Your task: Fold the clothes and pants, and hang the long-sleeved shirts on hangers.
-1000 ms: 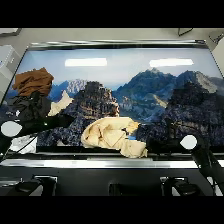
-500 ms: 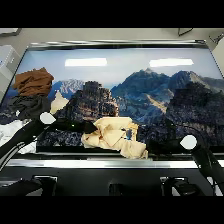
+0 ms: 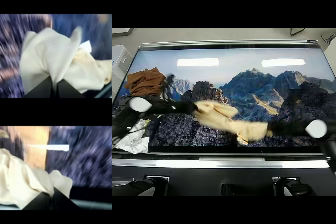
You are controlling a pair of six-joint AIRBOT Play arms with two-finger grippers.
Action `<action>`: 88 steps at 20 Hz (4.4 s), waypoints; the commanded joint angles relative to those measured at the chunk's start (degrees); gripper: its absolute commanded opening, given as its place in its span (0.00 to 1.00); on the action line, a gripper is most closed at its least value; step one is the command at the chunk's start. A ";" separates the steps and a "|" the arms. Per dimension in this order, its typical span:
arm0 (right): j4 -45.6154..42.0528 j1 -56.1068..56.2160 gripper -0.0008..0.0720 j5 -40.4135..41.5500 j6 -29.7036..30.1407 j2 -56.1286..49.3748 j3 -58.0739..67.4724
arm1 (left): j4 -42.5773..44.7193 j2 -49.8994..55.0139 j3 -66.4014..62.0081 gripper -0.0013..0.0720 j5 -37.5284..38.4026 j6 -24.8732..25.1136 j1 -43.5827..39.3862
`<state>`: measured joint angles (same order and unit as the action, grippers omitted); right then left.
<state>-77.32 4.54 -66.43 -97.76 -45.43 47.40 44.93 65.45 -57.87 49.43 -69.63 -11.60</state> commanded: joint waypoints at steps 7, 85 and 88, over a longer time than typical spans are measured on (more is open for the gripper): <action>-16.26 0.02 0.06 -9.20 -7.26 1.79 45.18 | 2.10 -27.04 -16.39 0.04 3.96 -8.76 12.92; -15.32 0.02 0.06 2.49 -13.16 -29.90 32.04 | 0.04 -0.46 4.94 0.04 0.55 -8.15 18.99; 1.62 0.02 0.06 0.46 -13.70 -39.50 32.04 | 0.09 6.95 6.08 0.04 4.35 -9.05 17.77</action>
<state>-91.44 4.51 -68.66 -109.62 -75.50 80.86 45.87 66.06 -56.77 53.45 -78.04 7.44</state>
